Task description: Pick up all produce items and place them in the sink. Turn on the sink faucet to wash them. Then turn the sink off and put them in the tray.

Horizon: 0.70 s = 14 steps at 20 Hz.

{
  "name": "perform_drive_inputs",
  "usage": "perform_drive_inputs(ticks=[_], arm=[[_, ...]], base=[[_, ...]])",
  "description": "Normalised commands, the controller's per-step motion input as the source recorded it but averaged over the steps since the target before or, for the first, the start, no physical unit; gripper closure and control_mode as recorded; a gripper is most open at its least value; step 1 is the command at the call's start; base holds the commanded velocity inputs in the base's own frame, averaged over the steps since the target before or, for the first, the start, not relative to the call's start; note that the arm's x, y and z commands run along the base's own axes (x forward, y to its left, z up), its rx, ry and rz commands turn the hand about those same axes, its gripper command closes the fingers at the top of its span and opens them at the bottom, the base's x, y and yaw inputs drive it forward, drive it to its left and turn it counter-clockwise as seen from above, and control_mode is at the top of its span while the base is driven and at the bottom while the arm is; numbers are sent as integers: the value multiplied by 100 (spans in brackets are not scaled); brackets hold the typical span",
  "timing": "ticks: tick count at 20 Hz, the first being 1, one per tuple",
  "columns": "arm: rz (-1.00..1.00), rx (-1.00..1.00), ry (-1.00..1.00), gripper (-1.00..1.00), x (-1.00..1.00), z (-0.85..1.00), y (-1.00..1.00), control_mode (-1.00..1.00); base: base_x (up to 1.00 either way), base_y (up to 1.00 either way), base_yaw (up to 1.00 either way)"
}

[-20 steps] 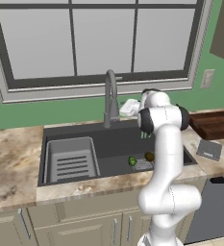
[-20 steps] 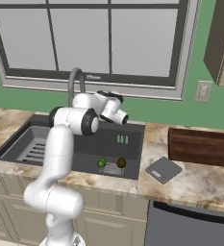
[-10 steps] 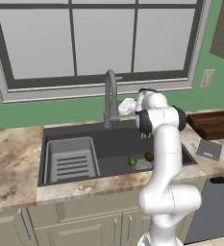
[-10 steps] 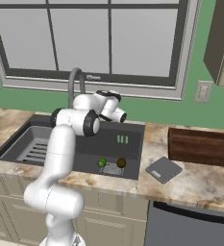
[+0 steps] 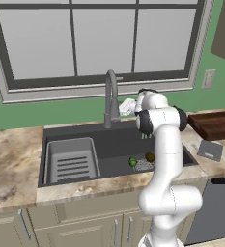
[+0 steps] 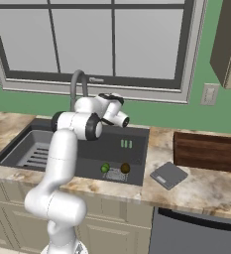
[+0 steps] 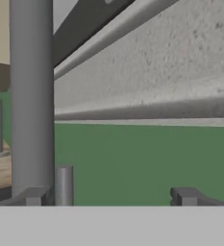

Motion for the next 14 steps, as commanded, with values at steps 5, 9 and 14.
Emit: perform_drive_inputs(ticks=[5, 9, 14], arm=[[-5, 0, 3, 100, 3, -3, 0, -100], [-6, 0, 5, 100, 1, -8, -8, -100], [-11, 1, 13, 100, 8, -7, -12, -100]], base=[[0, 0, 0], [0, 0, 0], [0, 0, 0]])
